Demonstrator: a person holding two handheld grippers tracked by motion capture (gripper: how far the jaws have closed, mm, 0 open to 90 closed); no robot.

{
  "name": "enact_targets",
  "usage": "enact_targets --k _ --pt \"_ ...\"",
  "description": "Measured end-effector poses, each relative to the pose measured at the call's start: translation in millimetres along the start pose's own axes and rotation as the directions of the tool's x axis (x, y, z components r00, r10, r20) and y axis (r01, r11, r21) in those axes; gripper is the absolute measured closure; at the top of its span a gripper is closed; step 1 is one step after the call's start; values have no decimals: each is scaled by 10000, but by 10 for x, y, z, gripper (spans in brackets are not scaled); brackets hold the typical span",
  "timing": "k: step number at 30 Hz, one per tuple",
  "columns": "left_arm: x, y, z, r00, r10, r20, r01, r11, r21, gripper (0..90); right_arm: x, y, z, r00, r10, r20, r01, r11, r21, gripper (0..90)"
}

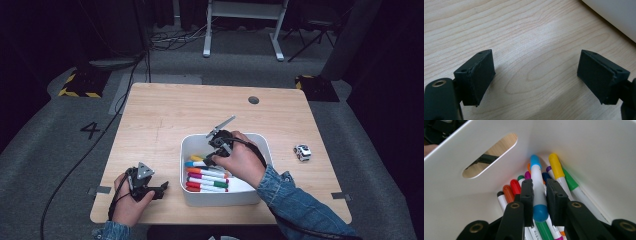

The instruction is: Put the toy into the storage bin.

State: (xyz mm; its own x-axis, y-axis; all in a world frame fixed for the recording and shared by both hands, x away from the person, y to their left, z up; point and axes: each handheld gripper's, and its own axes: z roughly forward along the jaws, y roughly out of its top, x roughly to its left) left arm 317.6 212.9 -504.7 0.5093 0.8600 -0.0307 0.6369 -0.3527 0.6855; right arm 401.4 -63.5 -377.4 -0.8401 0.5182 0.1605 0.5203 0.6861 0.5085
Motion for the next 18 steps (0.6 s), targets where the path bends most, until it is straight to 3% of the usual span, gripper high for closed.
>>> enact_targets --k 11,18 --pt "1 0 0 10000 2 5 -2 10000 3 146 -17 -25 147 9990 -236 383 216 9984 521 763" --pt "0 0 0 10000 0 7 0 10000 1 145 -33 -66 184 9993 -180 331 149 9957 913 721"
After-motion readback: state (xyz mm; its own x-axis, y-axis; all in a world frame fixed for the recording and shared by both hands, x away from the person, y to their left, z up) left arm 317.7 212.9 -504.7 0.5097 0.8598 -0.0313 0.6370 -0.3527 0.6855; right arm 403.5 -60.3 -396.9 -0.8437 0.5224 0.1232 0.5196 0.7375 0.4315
